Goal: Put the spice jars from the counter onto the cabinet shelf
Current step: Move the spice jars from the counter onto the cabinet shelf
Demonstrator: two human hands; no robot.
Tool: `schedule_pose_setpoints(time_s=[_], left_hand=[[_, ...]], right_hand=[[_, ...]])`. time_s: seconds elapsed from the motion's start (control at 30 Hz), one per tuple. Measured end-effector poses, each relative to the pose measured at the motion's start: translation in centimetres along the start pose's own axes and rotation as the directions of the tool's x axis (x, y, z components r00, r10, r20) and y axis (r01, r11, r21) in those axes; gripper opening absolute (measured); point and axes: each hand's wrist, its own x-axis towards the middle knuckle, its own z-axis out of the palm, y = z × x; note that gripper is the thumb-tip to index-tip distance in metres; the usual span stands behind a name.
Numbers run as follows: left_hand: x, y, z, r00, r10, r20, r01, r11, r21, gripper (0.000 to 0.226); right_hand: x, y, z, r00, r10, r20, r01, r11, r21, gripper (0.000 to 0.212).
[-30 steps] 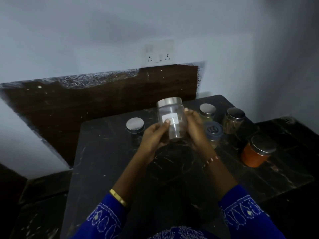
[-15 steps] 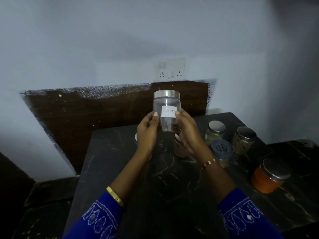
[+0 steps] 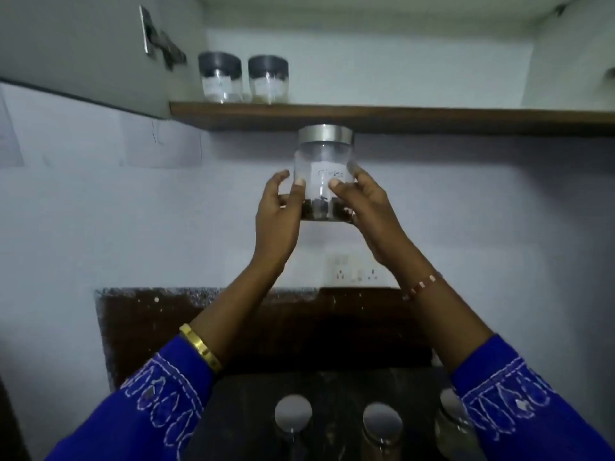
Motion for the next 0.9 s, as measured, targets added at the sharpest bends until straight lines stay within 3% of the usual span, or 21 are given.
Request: schedule_pose_setpoints(time_s=[0.1, 0.33, 0.5, 0.7, 0.9], left_hand=[[3.8, 3.0, 0.4, 0.995, 0.099, -0.005, -0.099, 0.995, -0.016, 0.044], [12.6, 7.1, 1.7, 0.981, 0.194, 0.002, -0.193, 0.980, 0.043, 0.039], [17.4, 7.0, 2.5, 0.972, 0.232, 0.023, -0.231, 0.945, 0.231, 0.039], [21.2, 4.4, 3.8, 0.981, 0.174, 0.083, -0.192, 0.907, 0.374, 0.039], [25.1, 3.1, 4.0, 0.980, 0.054, 0.193, -0.147, 0.847, 0.510, 0.052]], right_hand=[[3.7, -3.0, -0.4, 0.995, -0.096, 0.004, 0.096, 0.995, -0.009, 0.042], [12.0, -6.9, -0.9, 0.967, -0.235, -0.098, 0.216, 0.961, -0.172, 0.062], [16.7, -6.9, -0.7, 0.956, -0.278, -0.089, 0.247, 0.934, -0.258, 0.058], [21.2, -4.5, -1.0, 0.962, -0.271, -0.046, 0.230, 0.886, -0.402, 0.050], [25.6, -3.0, -1.2, 0.988, -0.154, -0.021, 0.104, 0.754, -0.649, 0.061]])
